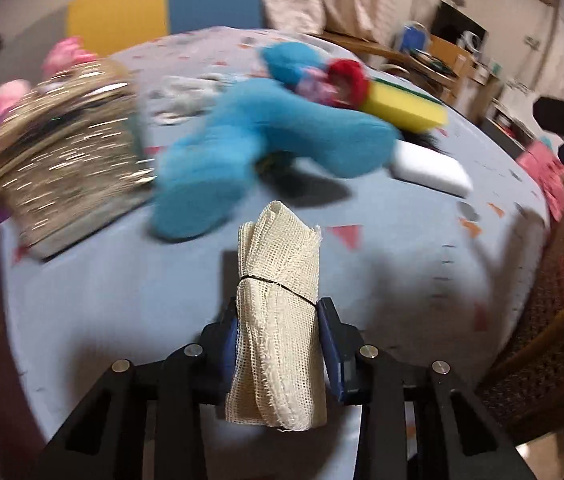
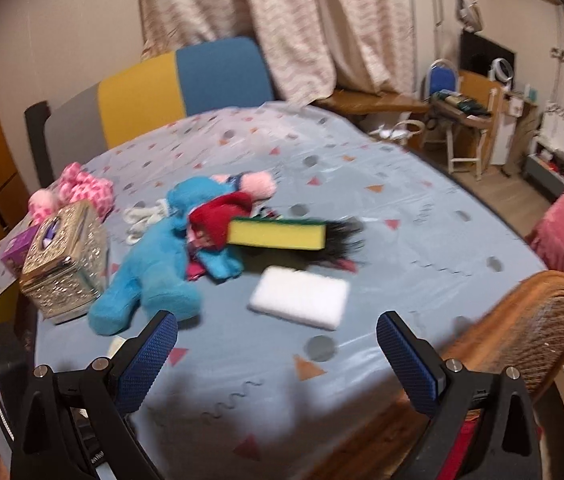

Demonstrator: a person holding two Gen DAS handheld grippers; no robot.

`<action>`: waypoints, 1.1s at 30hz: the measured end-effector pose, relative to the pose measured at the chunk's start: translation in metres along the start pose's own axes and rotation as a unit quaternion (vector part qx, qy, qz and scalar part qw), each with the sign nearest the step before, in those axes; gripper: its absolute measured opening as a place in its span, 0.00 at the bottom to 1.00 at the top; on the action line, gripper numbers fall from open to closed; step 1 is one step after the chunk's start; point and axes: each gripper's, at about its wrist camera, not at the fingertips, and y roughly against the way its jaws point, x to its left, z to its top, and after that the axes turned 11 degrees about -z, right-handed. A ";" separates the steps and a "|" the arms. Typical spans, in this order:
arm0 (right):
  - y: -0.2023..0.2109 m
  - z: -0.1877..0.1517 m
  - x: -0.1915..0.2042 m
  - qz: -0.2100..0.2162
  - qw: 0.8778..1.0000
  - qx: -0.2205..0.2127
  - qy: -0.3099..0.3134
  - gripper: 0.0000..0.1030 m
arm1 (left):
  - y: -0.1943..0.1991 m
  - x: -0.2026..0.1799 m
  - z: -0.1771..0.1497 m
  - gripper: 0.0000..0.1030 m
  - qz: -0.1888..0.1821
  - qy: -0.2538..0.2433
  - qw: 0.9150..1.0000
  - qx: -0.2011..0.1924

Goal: Organize soft objects
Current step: 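Grasp the beige mesh cloth roll with the left tool while the right tool moves to the sponge, then grasp the yellow-green sponge with the right tool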

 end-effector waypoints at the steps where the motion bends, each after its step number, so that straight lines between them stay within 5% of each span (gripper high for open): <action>1: -0.004 0.001 0.004 0.007 1.000 0.009 0.006 0.99 | 0.005 0.007 -0.004 0.37 0.015 0.004 1.000 -0.006; 9: -0.041 0.029 0.002 0.028 0.998 0.061 0.003 0.90 | 0.008 0.012 -0.023 0.38 0.027 -0.012 0.999 -0.032; 13: -0.061 0.048 0.007 -0.039 0.993 0.069 0.087 0.90 | 0.006 0.020 -0.023 0.40 0.011 -0.005 0.999 -0.039; 17: -0.082 0.058 0.026 -0.074 0.967 0.074 0.234 0.89 | 0.007 0.025 -0.018 0.40 0.006 0.002 0.999 -0.041; 20: -0.099 0.059 0.045 -0.102 0.935 0.068 0.332 0.89 | 0.005 0.026 -0.014 0.41 0.004 0.008 0.999 -0.042; 24: -0.131 0.059 0.067 -0.112 0.906 0.074 0.402 0.88 | 0.003 0.026 -0.012 0.41 0.002 0.011 0.999 -0.044; 25: -0.140 0.059 0.070 -0.115 0.902 0.079 0.409 0.85 | 0.004 0.026 -0.013 0.41 0.003 0.011 0.999 -0.044; 28: -0.162 0.058 0.074 -0.120 0.899 0.090 0.411 0.44 | 0.002 0.025 -0.012 0.38 0.007 0.004 0.999 -0.044; 33: -0.144 0.064 0.067 -0.097 0.919 0.074 0.375 0.40 | 0.011 0.029 -0.010 0.35 -0.010 0.026 0.999 -0.041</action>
